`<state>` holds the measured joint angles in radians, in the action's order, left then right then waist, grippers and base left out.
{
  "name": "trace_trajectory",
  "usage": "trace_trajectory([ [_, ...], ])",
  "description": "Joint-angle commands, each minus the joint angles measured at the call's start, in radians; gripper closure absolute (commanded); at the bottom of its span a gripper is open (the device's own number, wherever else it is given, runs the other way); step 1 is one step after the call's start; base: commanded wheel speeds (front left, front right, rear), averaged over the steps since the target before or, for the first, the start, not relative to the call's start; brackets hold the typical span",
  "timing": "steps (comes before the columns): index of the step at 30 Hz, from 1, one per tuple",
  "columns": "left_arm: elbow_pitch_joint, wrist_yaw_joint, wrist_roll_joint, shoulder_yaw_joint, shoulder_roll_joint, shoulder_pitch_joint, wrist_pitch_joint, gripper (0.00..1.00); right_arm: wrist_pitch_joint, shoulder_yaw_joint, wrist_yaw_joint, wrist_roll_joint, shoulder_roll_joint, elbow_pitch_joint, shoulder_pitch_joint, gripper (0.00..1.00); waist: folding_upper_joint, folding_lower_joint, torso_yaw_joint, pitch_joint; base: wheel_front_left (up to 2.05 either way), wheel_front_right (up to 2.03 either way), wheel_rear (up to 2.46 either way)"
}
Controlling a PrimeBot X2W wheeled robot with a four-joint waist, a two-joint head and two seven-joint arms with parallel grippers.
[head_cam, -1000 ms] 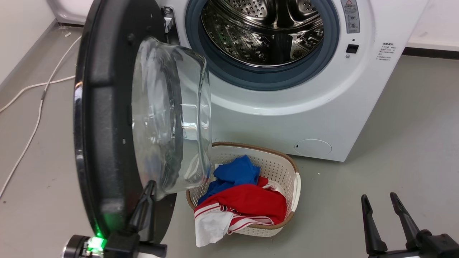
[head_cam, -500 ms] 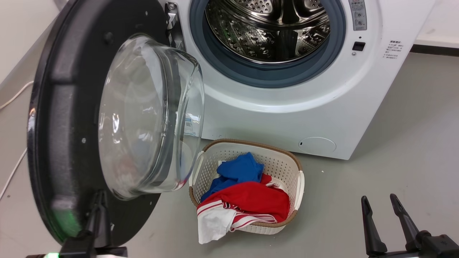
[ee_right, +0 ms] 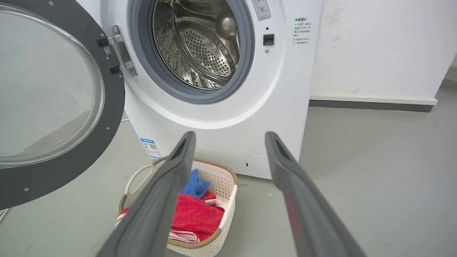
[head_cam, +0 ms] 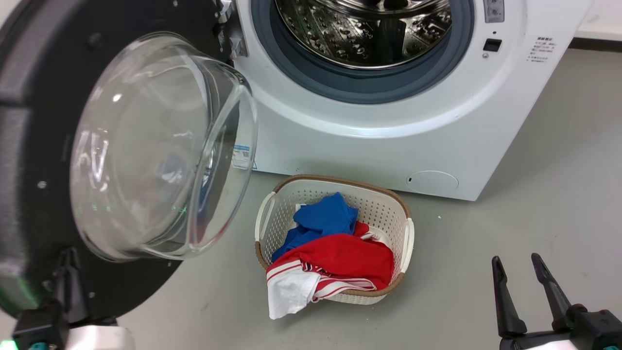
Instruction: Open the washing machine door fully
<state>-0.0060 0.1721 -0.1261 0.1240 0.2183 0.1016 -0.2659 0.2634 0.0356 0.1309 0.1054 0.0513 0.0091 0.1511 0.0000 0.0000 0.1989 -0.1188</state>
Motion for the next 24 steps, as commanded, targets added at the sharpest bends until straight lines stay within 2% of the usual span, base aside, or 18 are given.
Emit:
trace_trajectory([
  [1, 0.004, 0.010, -0.002, 0.024, 0.010, -0.016, 0.003, 1.00, 0.002, 0.003, 0.000, -0.005, -0.002, -0.001, -0.014, 0.00, 0.0000, 0.0000, -0.003, -0.006, 0.00, 0.00, 0.00],
  [13, 0.054, -0.016, -0.016, 0.179, 0.048, -0.100, 0.002, 1.00, 0.002, 0.011, 0.000, -0.016, -0.002, -0.009, -0.039, 0.00, 0.0000, 0.0000, -0.012, -0.056, 0.00, 0.00, 0.00],
  [24, 0.194, -0.062, -0.027, 0.270, 0.100, -0.214, 0.003, 1.00, 0.002, 0.016, 0.000, -0.037, -0.002, -0.016, -0.071, 0.00, 0.0000, 0.0000, -0.033, -0.106, 0.00, 0.00, 0.00],
])
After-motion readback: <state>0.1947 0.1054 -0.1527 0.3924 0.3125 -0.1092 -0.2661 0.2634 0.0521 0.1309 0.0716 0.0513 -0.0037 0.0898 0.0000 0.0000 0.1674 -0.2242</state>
